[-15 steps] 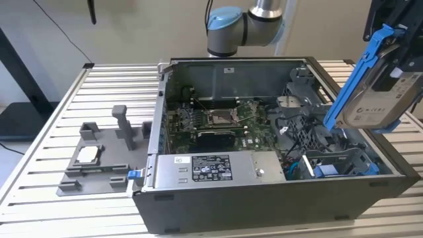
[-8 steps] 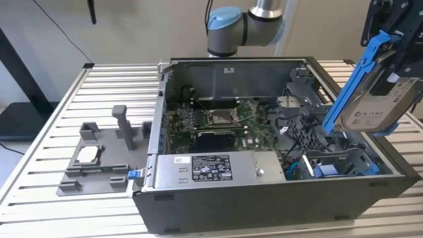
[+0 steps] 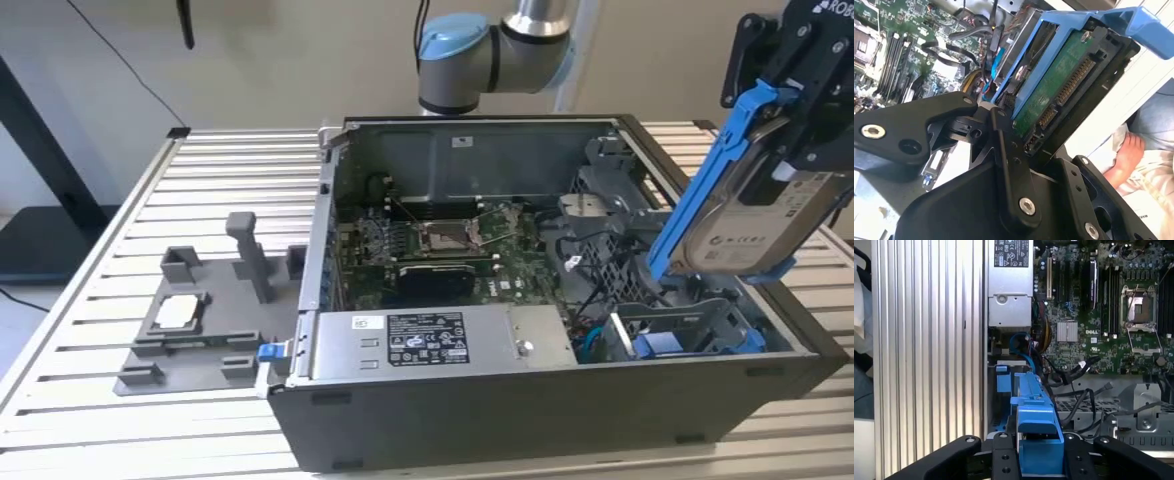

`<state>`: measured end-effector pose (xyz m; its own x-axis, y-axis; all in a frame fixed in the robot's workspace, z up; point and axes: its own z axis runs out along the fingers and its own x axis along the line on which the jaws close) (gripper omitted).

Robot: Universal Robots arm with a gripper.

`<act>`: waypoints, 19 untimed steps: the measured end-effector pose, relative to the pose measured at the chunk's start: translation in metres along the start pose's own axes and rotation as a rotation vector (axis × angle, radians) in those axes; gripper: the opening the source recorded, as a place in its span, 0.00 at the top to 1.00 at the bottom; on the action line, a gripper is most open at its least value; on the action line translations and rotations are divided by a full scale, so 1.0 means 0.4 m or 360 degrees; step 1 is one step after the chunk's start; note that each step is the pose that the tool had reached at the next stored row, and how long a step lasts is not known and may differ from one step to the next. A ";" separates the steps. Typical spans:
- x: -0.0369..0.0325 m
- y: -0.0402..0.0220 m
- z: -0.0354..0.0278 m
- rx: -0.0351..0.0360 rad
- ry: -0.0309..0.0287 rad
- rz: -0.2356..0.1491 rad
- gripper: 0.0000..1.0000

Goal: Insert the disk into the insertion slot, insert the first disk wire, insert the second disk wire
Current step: 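Insert the disk into the insertion slot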

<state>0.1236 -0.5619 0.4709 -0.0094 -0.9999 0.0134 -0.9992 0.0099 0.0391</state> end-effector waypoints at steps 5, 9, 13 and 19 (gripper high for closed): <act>0.000 0.000 0.009 0.0000 0.00003 -0.0014 0.67; 0.000 -0.001 0.014 0.0000 0.00005 -0.0017 0.67; 0.000 -0.001 0.014 0.0000 0.00006 -0.0017 0.67; 0.000 -0.001 0.019 0.0000 0.00007 -0.0017 0.67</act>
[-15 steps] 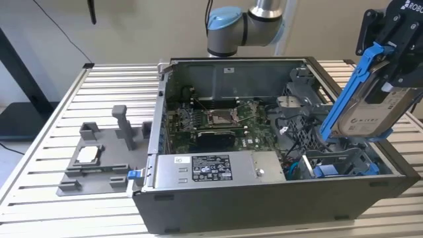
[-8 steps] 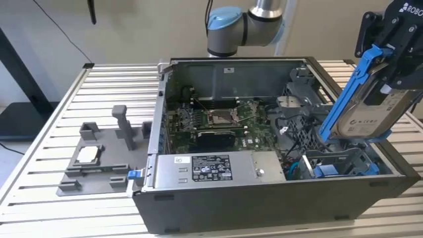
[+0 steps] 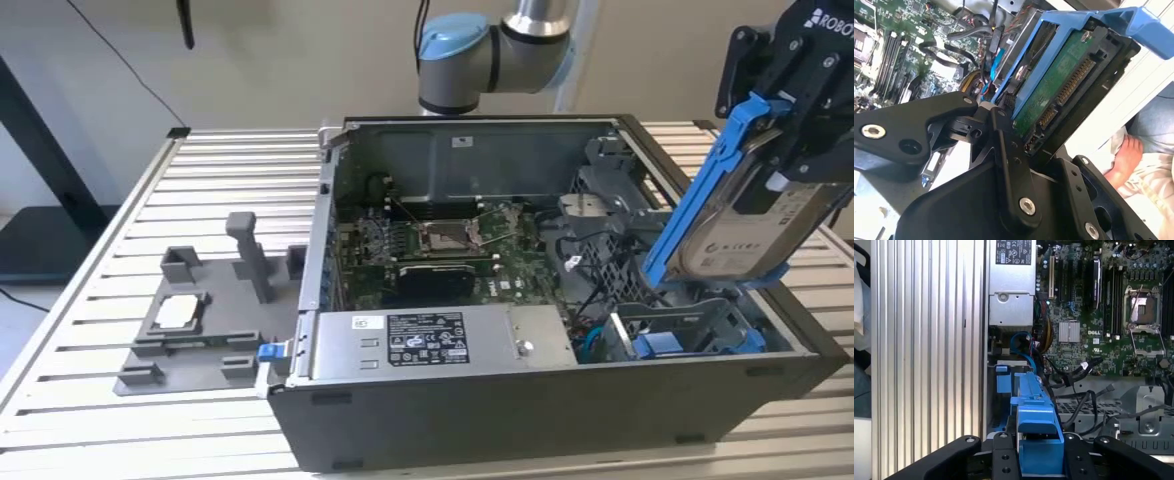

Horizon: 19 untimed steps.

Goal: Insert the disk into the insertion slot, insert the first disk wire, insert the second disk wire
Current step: 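Insert the disk into the insertion slot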

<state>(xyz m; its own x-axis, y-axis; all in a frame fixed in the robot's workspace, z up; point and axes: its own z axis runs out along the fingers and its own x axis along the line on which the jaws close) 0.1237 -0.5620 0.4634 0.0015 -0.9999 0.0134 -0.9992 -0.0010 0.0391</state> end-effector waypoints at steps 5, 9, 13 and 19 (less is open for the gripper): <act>0.000 0.000 0.010 0.0000 0.00000 -0.0001 0.67; 0.000 -0.001 0.014 0.0000 0.00001 -0.0004 0.67; 0.000 -0.001 0.021 0.0000 0.00005 -0.0015 0.67; 0.000 0.002 0.032 0.0000 0.00007 -0.0019 0.67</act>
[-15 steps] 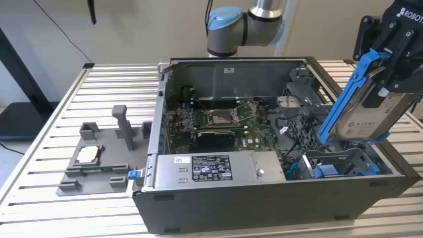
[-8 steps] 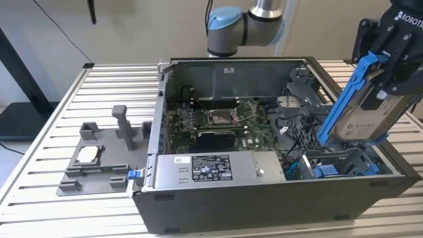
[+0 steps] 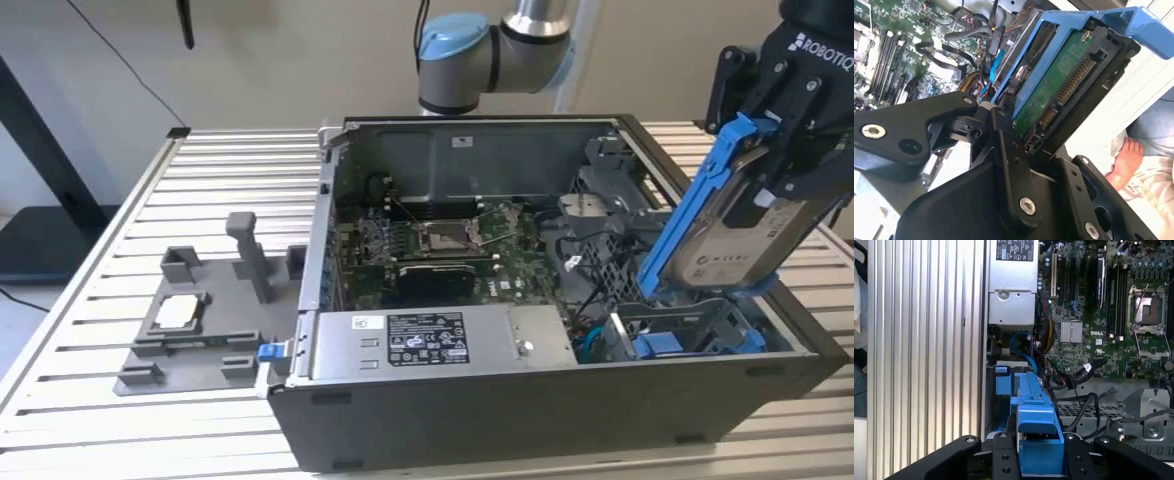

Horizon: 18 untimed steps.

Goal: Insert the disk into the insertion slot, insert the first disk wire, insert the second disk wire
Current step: 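Insert the disk into the insertion slot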

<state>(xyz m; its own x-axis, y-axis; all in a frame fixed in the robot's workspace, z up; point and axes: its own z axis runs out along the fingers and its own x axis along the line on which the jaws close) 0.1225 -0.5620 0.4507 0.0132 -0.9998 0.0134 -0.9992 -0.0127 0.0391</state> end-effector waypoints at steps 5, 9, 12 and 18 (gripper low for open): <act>0.000 0.003 0.007 0.0000 -0.00003 -0.0001 0.67; 0.000 0.005 0.010 0.0000 0.00000 -0.0001 0.67; 0.000 0.005 0.017 0.0000 0.00003 -0.0003 0.67; -0.001 0.005 0.034 0.0001 0.00003 -0.0007 0.67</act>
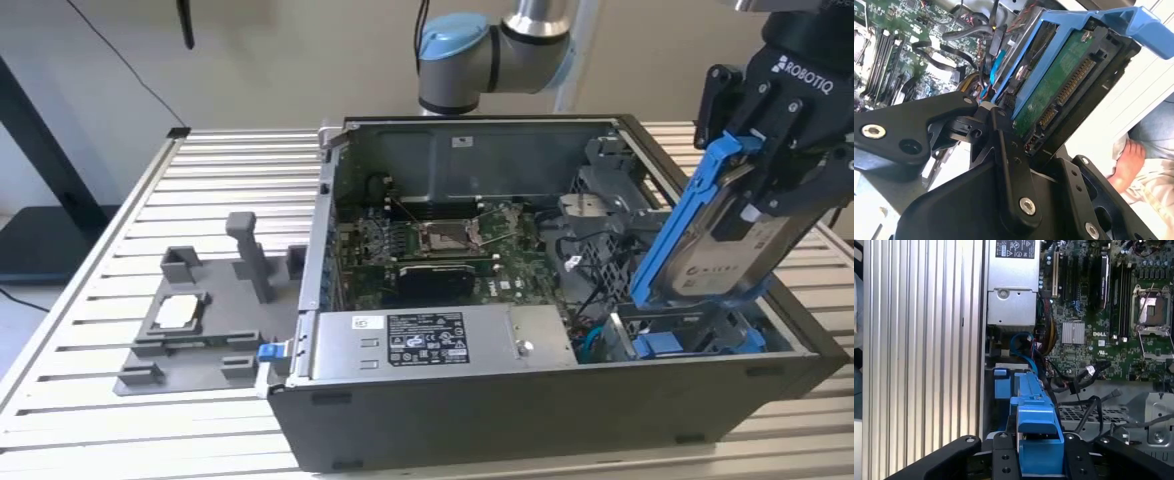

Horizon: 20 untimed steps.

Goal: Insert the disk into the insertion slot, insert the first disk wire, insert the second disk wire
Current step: 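Insert the disk into the insertion slot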

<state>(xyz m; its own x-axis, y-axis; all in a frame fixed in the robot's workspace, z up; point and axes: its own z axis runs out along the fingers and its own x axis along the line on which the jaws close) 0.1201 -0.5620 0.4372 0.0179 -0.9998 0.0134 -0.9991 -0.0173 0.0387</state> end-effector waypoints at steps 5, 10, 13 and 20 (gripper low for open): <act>0.000 0.000 0.008 0.0000 0.00000 -0.0003 0.67; 0.001 -0.001 0.015 0.0000 0.00000 -0.0007 0.67; 0.004 -0.001 0.022 0.0000 0.00002 -0.0011 0.67; 0.009 -0.001 0.041 0.0000 0.00007 -0.0020 0.67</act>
<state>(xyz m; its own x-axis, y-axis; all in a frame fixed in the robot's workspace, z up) 0.1201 -0.5660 0.4208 0.0306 -0.9994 0.0134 -0.9988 -0.0301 0.0386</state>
